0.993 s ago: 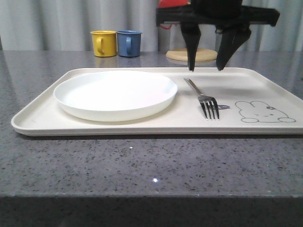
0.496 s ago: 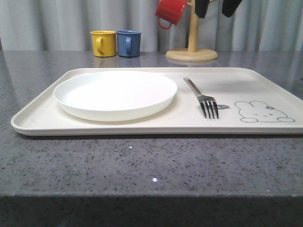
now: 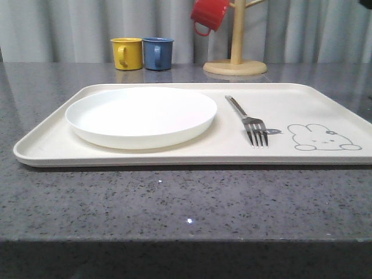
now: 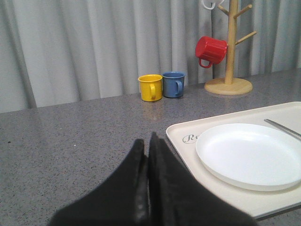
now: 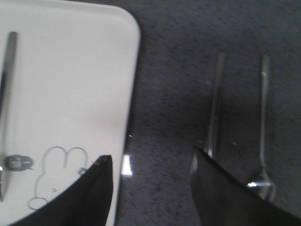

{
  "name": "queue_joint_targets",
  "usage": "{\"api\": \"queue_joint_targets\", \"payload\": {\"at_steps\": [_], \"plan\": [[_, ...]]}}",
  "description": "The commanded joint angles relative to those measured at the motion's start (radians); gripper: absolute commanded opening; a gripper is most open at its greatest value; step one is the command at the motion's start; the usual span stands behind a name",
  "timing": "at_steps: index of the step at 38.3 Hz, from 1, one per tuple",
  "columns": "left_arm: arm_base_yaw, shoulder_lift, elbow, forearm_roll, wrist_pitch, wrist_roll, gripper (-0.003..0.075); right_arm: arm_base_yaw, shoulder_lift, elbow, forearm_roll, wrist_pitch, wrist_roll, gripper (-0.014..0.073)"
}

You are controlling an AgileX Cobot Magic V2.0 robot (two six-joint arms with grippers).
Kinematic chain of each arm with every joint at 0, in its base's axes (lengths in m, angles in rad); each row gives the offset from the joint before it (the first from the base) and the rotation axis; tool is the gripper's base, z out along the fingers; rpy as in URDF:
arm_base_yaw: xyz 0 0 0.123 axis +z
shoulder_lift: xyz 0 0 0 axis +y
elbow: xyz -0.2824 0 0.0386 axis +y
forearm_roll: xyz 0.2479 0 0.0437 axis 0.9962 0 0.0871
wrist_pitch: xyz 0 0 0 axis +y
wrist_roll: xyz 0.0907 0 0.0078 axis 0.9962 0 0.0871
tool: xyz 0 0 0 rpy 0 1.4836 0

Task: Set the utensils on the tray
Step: 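Move the right gripper above the steel chopsticks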

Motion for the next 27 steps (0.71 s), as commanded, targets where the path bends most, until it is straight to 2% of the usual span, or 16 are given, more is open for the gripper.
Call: {"api": "queue_joint_targets", "payload": {"at_steps": [1,4,9,16,27], "plan": [[0.002,0.012,-0.025,-0.012,-0.085,-0.011,-0.0018,-0.083,-0.073,0.023,-0.011,0.09,-0.028,0.04],[0.002,0.012,-0.025,-0.012,-0.085,-0.011,-0.0018,-0.144,-0.094,0.057,-0.011,0.09,-0.047,0.04],[0.002,0.012,-0.025,-0.012,-0.085,-0.011,-0.0018,-0.182,-0.102,0.088,-0.011,0.089,-0.063,0.04],[0.002,0.012,-0.025,-0.012,-0.085,-0.011,-0.0018,-0.183,-0.081,0.099,0.022,0.022,-0.065,0.04],[0.002,0.012,-0.025,-0.012,-0.085,-0.011,-0.0018,-0.183,0.047,0.099,0.024,-0.003,-0.081,0.04]]}}
